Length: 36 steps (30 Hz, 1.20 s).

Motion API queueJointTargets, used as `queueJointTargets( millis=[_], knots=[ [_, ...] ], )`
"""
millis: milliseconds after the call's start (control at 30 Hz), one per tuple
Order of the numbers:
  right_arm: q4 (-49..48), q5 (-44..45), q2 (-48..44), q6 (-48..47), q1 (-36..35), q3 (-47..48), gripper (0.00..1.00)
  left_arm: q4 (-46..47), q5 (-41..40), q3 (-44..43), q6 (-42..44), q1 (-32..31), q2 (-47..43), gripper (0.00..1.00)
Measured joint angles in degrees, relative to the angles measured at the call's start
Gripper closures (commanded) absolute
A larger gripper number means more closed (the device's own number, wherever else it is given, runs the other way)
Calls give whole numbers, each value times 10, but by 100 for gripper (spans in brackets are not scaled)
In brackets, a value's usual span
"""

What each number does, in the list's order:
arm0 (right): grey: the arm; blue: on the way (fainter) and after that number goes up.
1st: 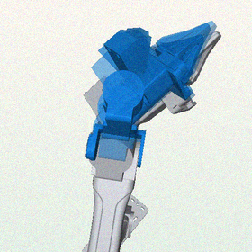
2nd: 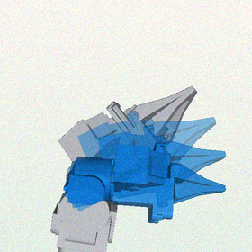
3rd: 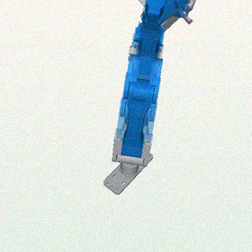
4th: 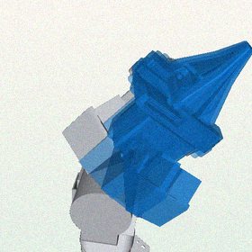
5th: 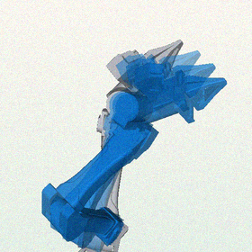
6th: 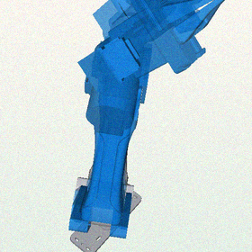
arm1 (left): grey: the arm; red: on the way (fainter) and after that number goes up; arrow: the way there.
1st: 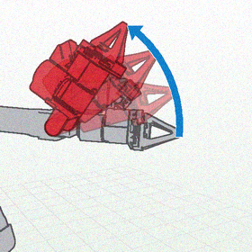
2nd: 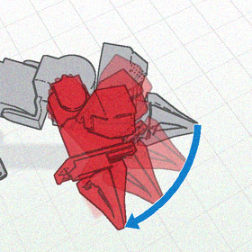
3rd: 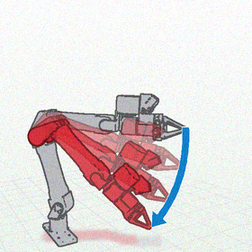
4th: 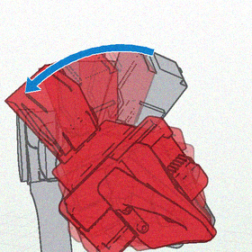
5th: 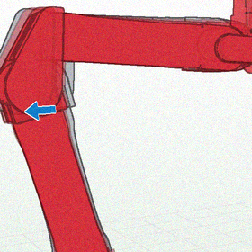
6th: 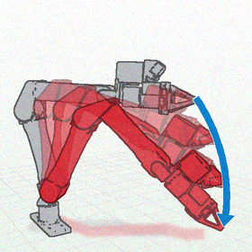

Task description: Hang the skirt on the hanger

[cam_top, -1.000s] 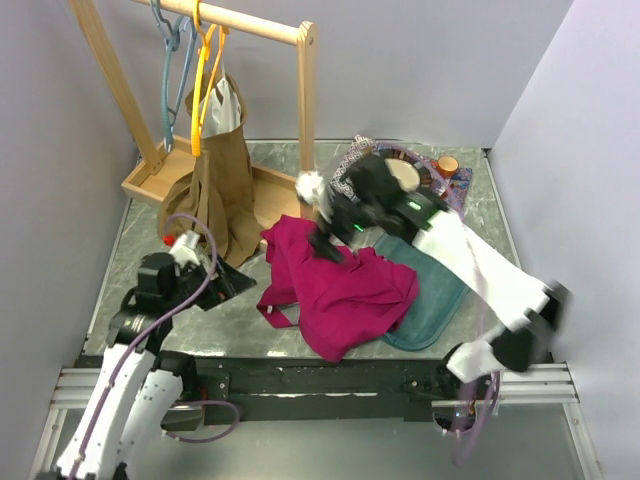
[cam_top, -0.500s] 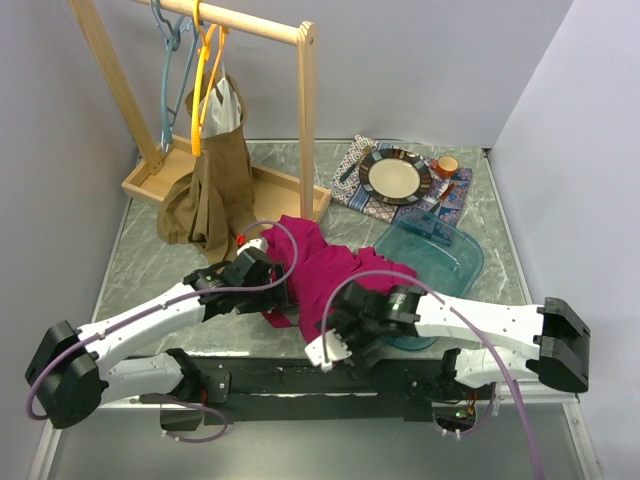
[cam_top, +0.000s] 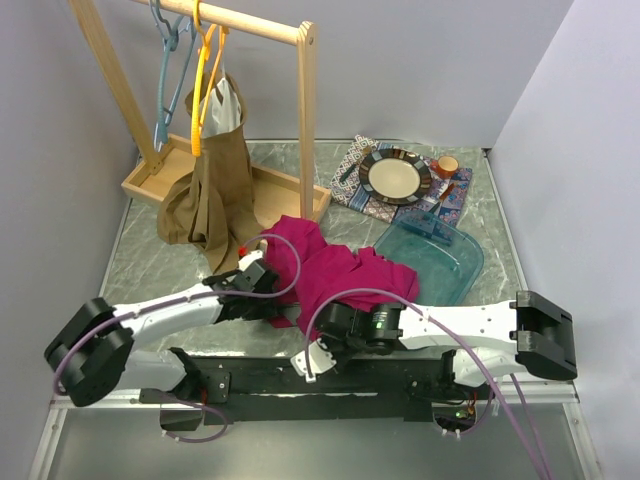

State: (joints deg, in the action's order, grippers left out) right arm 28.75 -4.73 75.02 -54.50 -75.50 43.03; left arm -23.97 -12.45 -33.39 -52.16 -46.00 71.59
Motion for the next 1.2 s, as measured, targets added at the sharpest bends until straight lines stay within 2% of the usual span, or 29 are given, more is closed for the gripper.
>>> queueJointTargets(
  millis=[33, 67, 133, 233, 367, 400, 567, 667, 767, 867, 967, 1067, 1200],
  knots=[
    [0, 1, 0, 4, 0, 2, 100, 2, -5, 0, -1, 0, 8, 81],
    [3, 1, 0, 7, 0, 6, 100, 1, -11, 0, -2, 0, 10, 92],
    [18, -3, 0, 14, 0, 26, 100, -4, -26, 0, -5, 0, 2, 99],
    [60, -18, 0, 27, 2, 88, 100, -26, -56, -2, -12, 0, -57, 99],
    [133, -43, 1, 43, 13, 265, 100, -101, -104, -40, -22, 0, -181, 99],
    [138, -46, 2, 45, 17, 292, 100, -122, -120, -60, -26, 0, -213, 99],
    [206, -82, 21, 74, 37, 556, 100, -222, -199, -195, -33, 0, -344, 99],
    [217, -124, 29, 99, 64, 669, 100, -273, -237, -285, -30, 0, -385, 99],
    [219, -165, 30, 123, 107, 724, 100, -307, -267, -368, -25, 0, -397, 99],
    [213, -190, 21, 139, 144, 703, 100, -327, -286, -416, -18, 0, -399, 99],
    [196, -220, 5, 155, 177, 618, 100, -345, -294, -416, -15, 0, -399, 99],
    [161, -254, 0, 173, 215, 501, 100, -350, -289, -380, -16, 0, -400, 99],
    [111, -266, 1, 189, 256, 351, 100, -325, -260, -287, -20, 0, -401, 99]
  ],
)
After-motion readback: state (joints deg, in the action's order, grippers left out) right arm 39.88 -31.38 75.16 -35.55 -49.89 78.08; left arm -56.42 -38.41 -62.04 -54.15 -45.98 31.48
